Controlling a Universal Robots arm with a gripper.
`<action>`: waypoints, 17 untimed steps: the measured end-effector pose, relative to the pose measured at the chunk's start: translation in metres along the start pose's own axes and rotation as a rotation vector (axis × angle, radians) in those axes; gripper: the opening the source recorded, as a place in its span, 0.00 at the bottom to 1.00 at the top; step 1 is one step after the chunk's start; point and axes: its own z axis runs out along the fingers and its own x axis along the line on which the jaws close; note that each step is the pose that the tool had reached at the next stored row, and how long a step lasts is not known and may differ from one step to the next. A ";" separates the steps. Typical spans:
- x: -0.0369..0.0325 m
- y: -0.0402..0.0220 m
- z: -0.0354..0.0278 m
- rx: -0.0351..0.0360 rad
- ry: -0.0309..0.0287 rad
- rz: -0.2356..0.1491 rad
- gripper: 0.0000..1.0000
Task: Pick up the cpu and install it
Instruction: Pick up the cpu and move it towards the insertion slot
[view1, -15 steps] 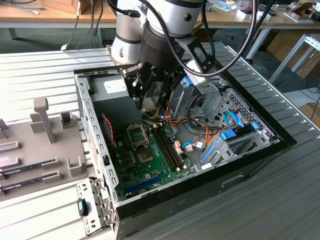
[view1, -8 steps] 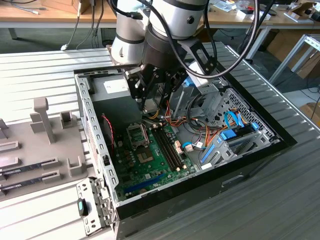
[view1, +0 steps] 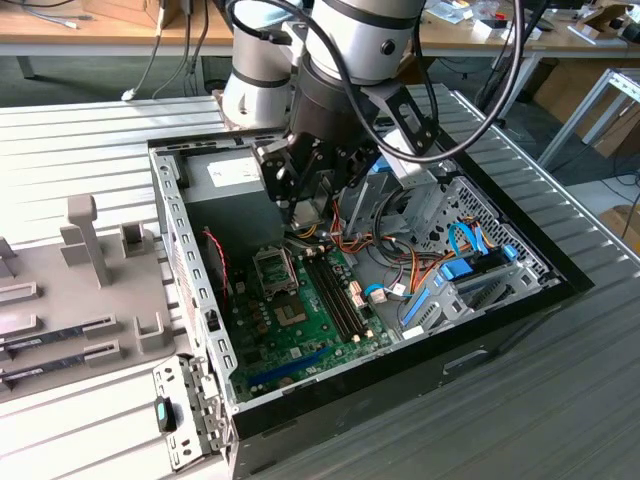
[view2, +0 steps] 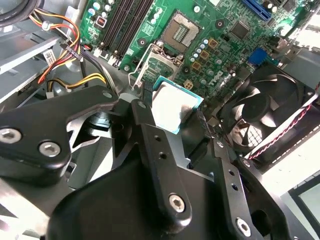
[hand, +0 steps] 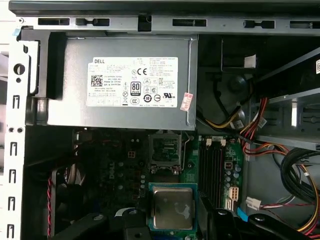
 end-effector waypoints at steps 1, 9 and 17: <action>-0.0002 -0.0001 0.0002 0.0000 0.0000 0.000 0.47; -0.0029 -0.0025 0.0037 0.0004 0.0000 0.000 0.47; -0.0063 -0.0051 0.0078 0.0008 0.0001 0.000 0.47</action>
